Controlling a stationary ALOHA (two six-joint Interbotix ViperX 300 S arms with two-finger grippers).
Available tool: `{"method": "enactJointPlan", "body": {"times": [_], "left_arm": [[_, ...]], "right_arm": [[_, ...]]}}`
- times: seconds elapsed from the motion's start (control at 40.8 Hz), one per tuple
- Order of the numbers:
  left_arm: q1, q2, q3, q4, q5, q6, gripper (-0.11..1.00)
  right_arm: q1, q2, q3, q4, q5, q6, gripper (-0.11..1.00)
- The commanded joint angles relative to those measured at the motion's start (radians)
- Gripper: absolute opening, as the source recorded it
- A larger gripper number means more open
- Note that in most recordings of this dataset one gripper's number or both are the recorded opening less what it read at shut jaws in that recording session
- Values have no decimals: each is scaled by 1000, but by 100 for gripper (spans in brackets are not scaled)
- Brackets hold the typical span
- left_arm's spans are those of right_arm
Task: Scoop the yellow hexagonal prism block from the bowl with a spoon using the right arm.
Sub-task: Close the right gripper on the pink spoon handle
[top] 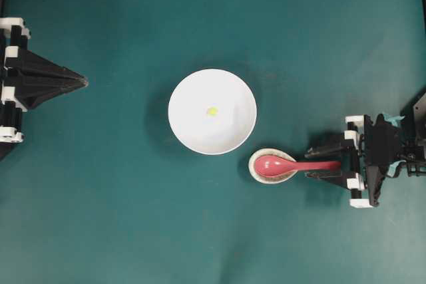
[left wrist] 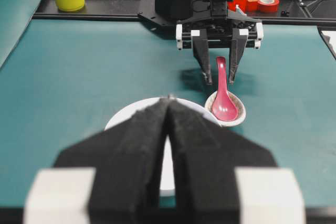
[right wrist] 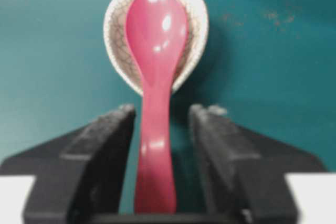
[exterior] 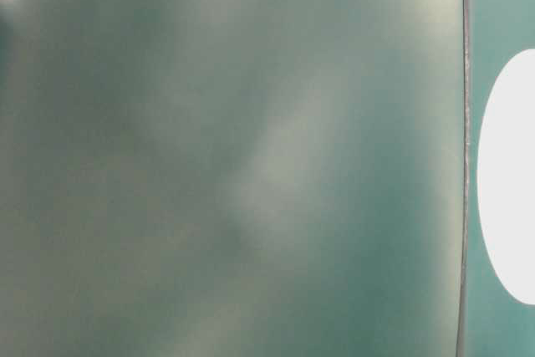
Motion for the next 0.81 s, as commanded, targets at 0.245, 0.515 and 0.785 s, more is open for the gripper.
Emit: {"method": "enactJointPlan", "body": {"times": [0.245,0.515,0.785], "left_arm": [[3,11,-25,3,-5,-2,1],[2,12,-25,3,-5,-2,1],[3,12,-23,3,-5,-2,1]], "right_arm": [[5,-8,-2,-6,-14,-5,39],[3,-8,-6,-8,-25,-5,27],[3,-23,-14,-6,-26,-5,24]]}}
